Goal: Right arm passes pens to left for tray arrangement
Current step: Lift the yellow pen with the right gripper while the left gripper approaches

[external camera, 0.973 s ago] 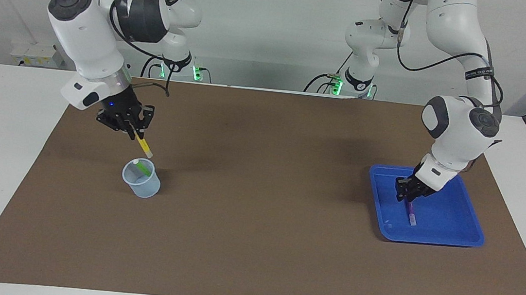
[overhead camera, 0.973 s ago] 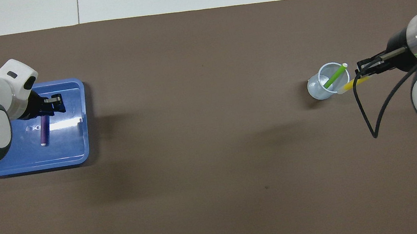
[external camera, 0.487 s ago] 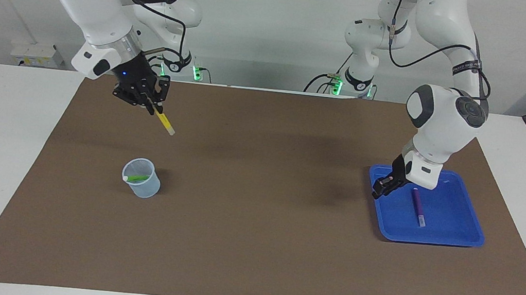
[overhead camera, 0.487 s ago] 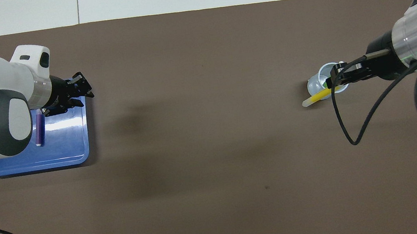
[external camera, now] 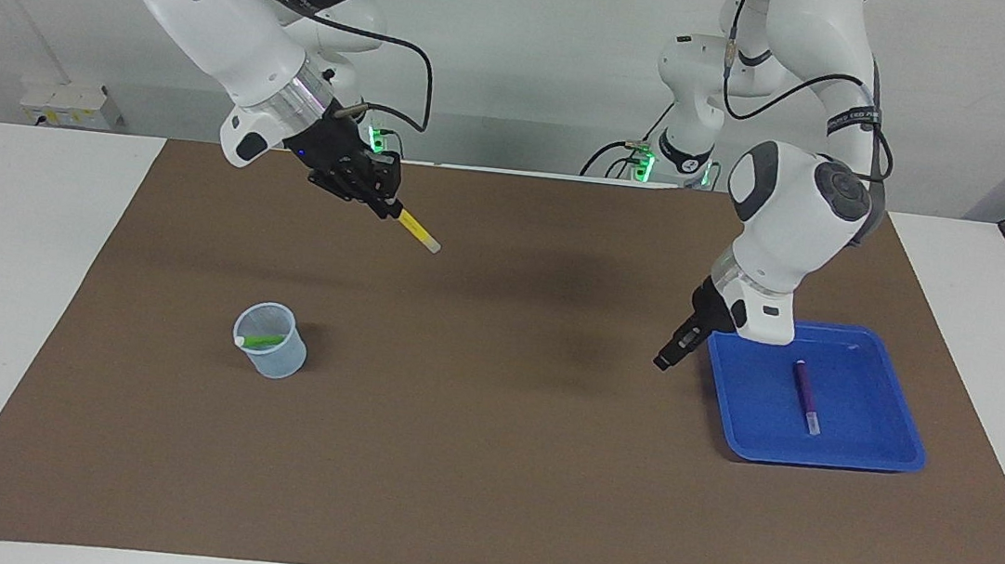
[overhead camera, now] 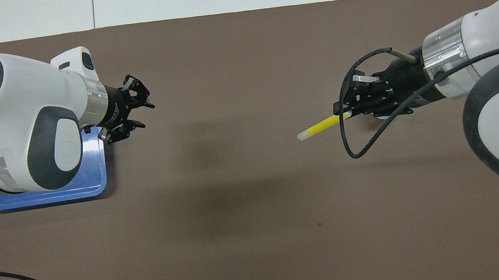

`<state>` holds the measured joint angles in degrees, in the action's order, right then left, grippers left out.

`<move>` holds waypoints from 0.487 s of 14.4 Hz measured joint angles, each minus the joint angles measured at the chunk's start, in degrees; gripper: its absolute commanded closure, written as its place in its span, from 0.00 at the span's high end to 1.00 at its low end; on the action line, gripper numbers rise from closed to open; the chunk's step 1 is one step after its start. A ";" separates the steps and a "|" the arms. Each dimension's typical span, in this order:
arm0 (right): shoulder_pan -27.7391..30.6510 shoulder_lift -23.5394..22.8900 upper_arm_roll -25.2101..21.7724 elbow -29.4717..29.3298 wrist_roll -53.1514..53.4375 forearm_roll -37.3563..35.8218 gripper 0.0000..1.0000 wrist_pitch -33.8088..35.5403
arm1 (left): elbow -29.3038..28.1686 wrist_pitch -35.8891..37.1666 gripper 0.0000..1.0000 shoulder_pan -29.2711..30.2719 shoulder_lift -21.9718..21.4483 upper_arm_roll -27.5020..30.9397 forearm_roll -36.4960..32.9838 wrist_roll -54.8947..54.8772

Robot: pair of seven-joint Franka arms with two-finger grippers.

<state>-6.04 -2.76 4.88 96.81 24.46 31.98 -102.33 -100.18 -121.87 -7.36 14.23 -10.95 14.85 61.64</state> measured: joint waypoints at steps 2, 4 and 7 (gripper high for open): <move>-1.43 -0.06 0.01 1.46 3.94 4.53 0.02 -3.27 | 0.02 1.03 0.57 -1.34 -0.43 -0.61 0.36 7.85; -3.59 -0.09 0.05 2.68 8.02 8.05 0.02 -7.15 | 0.05 2.10 0.73 -3.00 -0.90 -0.96 1.20 16.87; -6.40 -0.10 0.09 4.11 14.19 12.30 0.02 -12.99 | 0.20 2.20 0.79 -5.63 -1.56 -2.25 2.17 30.60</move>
<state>-12.44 -2.86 4.97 100.92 38.65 44.28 -115.32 -99.98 -119.67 -12.99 12.67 -13.20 17.02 92.24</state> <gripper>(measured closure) 0.824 0.269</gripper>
